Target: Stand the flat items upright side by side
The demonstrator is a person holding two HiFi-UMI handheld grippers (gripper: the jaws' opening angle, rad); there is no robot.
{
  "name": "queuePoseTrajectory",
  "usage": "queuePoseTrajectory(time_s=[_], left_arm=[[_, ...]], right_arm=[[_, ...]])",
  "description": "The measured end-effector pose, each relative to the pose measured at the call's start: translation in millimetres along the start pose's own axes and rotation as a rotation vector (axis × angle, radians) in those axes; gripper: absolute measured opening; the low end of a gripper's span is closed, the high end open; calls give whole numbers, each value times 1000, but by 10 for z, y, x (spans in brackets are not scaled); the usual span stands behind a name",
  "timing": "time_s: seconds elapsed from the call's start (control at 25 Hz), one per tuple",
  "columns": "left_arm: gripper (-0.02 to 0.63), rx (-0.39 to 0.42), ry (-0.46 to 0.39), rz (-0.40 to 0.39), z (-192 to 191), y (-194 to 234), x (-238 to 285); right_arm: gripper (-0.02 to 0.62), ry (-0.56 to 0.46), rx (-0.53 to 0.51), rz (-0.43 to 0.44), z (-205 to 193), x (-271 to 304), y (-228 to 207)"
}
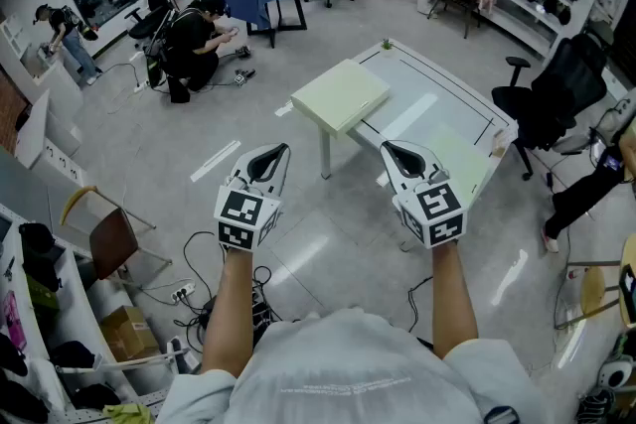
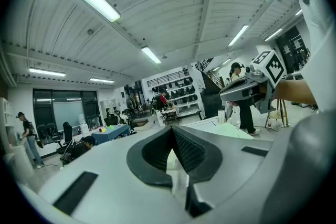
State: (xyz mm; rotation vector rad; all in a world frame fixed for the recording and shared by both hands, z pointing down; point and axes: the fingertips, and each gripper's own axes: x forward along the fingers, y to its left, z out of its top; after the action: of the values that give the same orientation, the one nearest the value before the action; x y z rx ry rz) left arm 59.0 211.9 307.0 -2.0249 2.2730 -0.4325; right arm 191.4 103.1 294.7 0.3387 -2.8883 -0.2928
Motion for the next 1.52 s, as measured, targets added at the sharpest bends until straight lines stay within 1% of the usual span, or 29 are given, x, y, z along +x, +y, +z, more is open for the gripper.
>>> queuePoseTrajectory(time_s=[0.12, 0.28, 0.4, 0.64, 0.8, 0.92, 0.96, 1.0, 1.08, 1.12, 1.16, 1.2, 1.24, 1.36, 1.52], left_arm=[[18, 8, 5, 0, -14, -16, 84], [18, 13, 16, 5, -50, -17, 170], [18, 14, 24, 16, -71, -8, 236], [18, 11, 44, 40, -93, -59, 379], [18, -9, 50, 63, -75, -117, 469], [20, -32, 44, 92, -77, -109, 498], [20, -43, 37, 99, -74, -105, 515], [21, -54, 25, 102, -63, -104, 531], [26, -81, -3, 101, -34, -83, 573], [49, -99, -10, 100, -26, -48, 606], [90, -117, -12, 99, -25, -1, 646], [136, -129, -10, 99, -34, 50, 688], [149, -132, -5, 97, -59, 103, 726], [155, -117, 29, 86, -233, 291, 829], [153, -132, 75, 59, -527, 626, 1104]], right_arm=[[26, -3, 4, -9, -29, -1, -96], [28, -36, 34, -21, -25, -6, -221], [28, -53, 39, -25, -35, 2, -313], [28, -68, 62, 16, -106, 11, -475], [28, -94, 94, 46, -117, -5, -616], [31, -110, 93, 39, -140, -3, -708], [39, -113, 97, 30, -160, 10, -750], [65, -115, 106, 26, -188, 24, -787], [159, -111, 136, 41, -247, 71, -832], [176, -108, 150, 53, -263, 110, -851], [191, -107, 164, 62, -269, 156, -870], [197, -108, 176, 66, -270, 208, -884], [204, -107, 187, 67, -274, 267, -889], [230, -91, 205, 65, -308, 497, -848], [246, -79, 245, 51, -353, 875, -926]])
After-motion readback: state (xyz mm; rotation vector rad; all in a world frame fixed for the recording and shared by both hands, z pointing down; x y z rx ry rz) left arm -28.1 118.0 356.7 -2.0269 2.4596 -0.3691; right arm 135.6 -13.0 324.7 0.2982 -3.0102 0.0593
